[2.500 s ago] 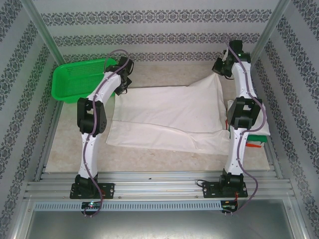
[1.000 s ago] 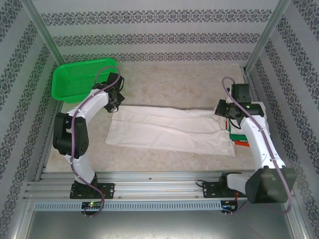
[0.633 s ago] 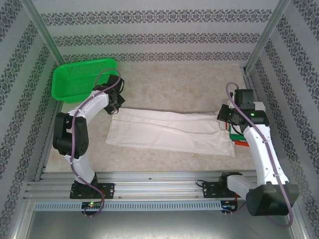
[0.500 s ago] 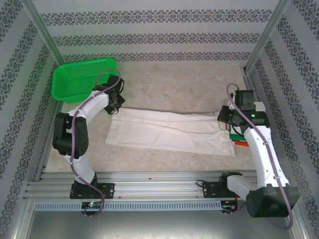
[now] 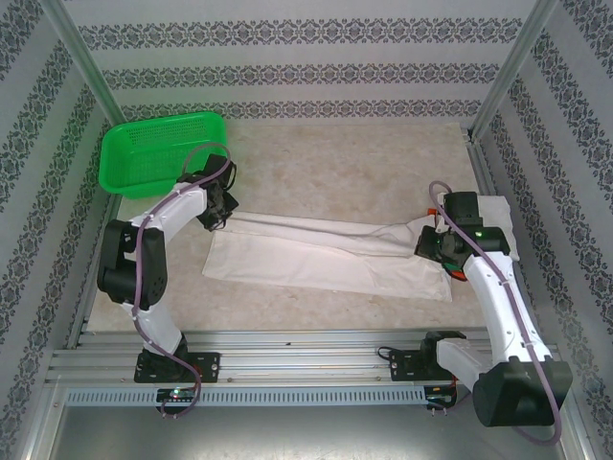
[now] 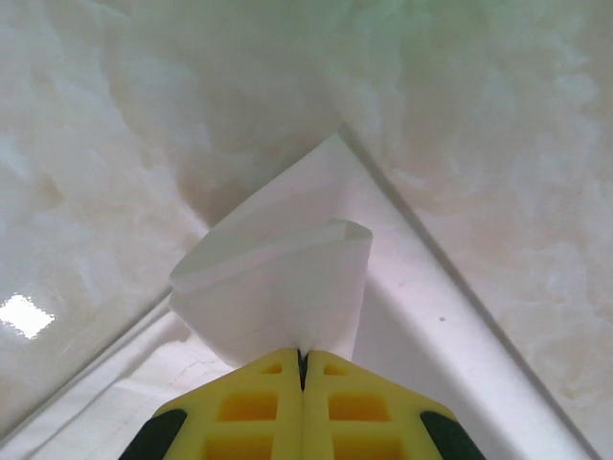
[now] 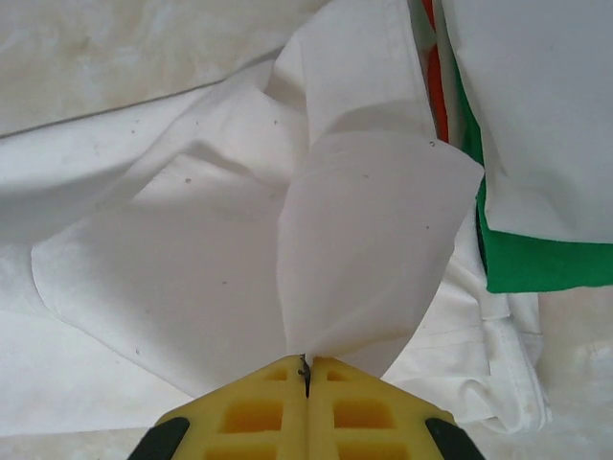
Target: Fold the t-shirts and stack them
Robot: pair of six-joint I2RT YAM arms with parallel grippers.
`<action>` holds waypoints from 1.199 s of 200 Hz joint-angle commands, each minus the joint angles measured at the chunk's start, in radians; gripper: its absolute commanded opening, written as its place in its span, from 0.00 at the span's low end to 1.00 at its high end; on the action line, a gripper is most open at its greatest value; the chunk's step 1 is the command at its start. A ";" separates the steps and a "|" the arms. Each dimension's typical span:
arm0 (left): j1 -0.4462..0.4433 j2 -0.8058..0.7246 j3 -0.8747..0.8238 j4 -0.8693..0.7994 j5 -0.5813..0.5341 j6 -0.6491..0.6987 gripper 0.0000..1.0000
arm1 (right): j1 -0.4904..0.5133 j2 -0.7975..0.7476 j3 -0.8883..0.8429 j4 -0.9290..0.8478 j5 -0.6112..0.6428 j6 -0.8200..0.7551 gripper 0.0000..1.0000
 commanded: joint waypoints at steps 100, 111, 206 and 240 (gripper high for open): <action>0.013 -0.101 0.023 0.004 0.054 0.012 0.00 | 0.010 0.085 0.085 -0.050 0.062 0.024 0.00; 0.012 -0.134 0.014 -0.005 0.051 0.008 0.00 | 0.009 0.082 0.096 -0.062 0.070 0.020 0.00; 0.010 -0.373 -0.215 -0.054 0.040 -0.041 0.00 | -0.006 0.029 0.053 -0.069 0.053 0.014 0.00; 0.010 -0.376 -0.277 -0.038 0.046 -0.051 0.00 | -0.015 0.022 0.035 -0.081 0.061 0.014 0.00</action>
